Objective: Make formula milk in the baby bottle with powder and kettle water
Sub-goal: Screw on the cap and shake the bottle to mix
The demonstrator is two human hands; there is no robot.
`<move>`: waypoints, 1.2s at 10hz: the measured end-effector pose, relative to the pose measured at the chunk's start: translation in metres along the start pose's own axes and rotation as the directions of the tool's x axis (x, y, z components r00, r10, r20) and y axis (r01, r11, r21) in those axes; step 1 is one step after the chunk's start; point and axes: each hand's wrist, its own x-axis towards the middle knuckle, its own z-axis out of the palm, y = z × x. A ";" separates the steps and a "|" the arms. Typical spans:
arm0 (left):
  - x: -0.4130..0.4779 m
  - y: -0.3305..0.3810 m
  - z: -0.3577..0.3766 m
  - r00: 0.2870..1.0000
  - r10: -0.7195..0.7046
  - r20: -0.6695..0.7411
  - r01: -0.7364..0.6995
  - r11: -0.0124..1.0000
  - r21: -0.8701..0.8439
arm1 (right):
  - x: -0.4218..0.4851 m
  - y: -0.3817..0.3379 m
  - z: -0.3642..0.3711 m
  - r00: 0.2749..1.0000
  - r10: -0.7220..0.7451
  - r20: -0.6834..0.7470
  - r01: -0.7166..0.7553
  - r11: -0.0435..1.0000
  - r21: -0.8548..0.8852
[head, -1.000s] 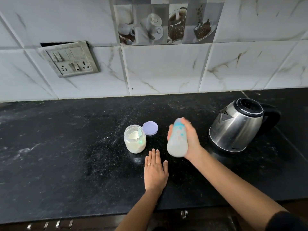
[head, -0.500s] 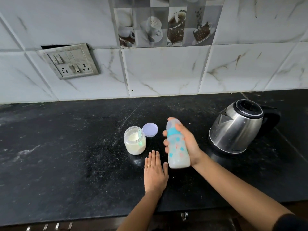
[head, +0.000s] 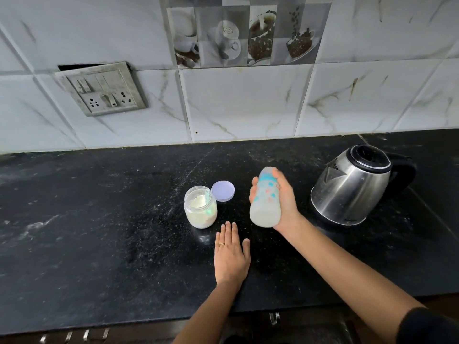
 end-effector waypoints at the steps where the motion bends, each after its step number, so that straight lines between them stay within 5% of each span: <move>1: 0.000 0.000 -0.001 1.000 0.012 -0.003 -0.012 1.000 0.007 | -0.013 0.012 -0.005 0.986 0.057 0.155 -0.016 0.967 -0.256; 3: 0.000 -0.001 -0.001 1.000 0.006 0.010 -0.006 1.000 -0.001 | 0.003 -0.006 0.005 1.000 0.022 0.005 -0.022 0.997 0.069; 5: 0.000 -0.001 0.000 1.000 0.002 -0.003 -0.003 1.000 -0.011 | -0.005 -0.005 0.017 0.999 0.046 -0.018 -0.044 0.992 0.115; 11: -0.001 -0.002 -0.004 1.000 0.005 0.021 -0.005 1.000 -0.016 | -0.005 -0.003 0.034 0.957 0.111 -0.270 -0.076 0.988 0.137; 12: -0.001 -0.002 -0.004 1.000 0.005 0.021 -0.004 1.000 -0.017 | -0.008 -0.007 0.034 0.976 0.053 -0.210 -0.062 0.997 -0.036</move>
